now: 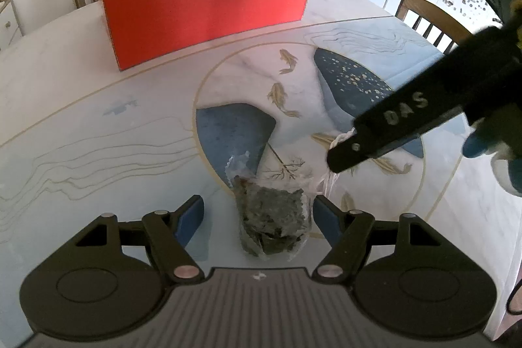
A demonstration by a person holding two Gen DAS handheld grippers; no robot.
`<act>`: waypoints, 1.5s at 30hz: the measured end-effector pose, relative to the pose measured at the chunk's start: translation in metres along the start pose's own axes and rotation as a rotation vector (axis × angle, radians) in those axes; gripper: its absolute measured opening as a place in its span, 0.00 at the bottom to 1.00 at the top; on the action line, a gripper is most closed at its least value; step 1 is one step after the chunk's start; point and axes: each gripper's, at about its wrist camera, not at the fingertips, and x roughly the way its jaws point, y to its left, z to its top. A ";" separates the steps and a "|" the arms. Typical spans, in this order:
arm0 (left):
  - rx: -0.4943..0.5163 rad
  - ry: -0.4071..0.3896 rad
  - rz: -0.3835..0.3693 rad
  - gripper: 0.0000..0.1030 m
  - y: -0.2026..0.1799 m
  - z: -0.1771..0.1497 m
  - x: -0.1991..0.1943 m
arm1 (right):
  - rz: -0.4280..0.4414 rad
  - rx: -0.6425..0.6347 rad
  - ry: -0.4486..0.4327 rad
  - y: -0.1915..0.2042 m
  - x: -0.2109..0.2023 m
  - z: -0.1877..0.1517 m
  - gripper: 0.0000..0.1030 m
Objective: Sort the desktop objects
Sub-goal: 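Grasp the dark seaweed bag with the left gripper while the right grasps the white cable, then lift the seaweed bag and white cable and carry them toward the red box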
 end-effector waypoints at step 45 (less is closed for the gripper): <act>-0.194 -0.084 0.063 0.34 0.013 0.029 -0.055 | 0.111 -0.307 -0.189 0.009 -0.052 0.017 0.05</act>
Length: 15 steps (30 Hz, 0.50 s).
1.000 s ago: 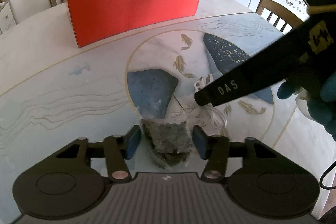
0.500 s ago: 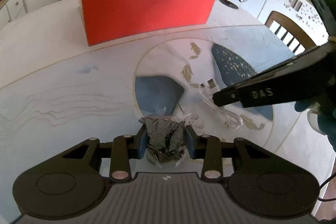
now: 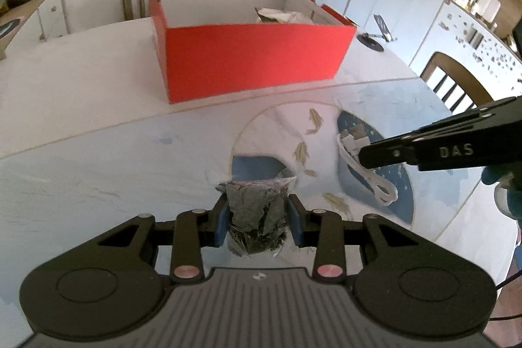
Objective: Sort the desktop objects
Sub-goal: 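Lift the seaweed bag and white cable and carry them toward the red box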
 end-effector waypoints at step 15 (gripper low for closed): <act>-0.114 -0.058 -0.004 0.34 0.004 0.047 -0.025 | 0.071 -0.027 -0.099 -0.008 -0.043 0.043 0.05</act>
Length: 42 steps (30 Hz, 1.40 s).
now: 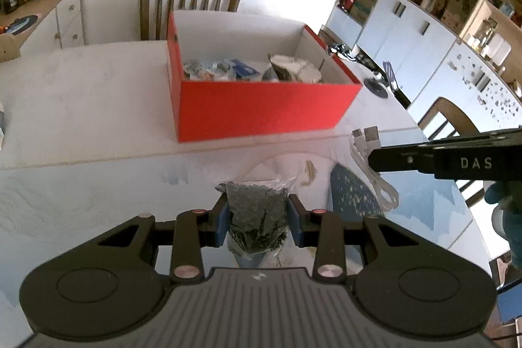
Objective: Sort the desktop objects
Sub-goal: 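Lift the seaweed bag and white cable and carry them toward the red box, then lower the seaweed bag and cable into the red box and open both grippers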
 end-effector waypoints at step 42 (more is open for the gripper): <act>0.025 -0.064 0.065 0.34 -0.010 0.126 0.049 | 0.088 -0.038 -0.105 -0.059 0.020 0.134 0.05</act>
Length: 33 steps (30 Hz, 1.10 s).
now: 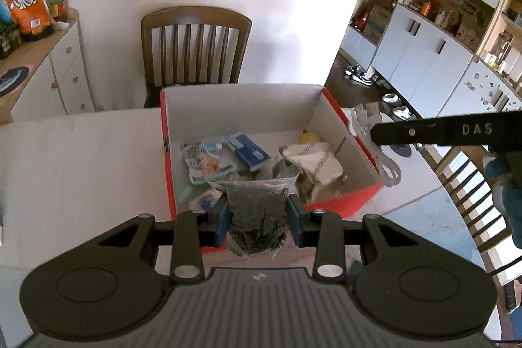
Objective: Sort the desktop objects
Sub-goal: 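Lower the seaweed bag and cable into the red box and open both grippers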
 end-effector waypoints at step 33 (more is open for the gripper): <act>0.152 0.163 0.038 0.34 0.004 0.032 0.128 | -0.069 0.006 0.076 -0.012 0.123 0.046 0.05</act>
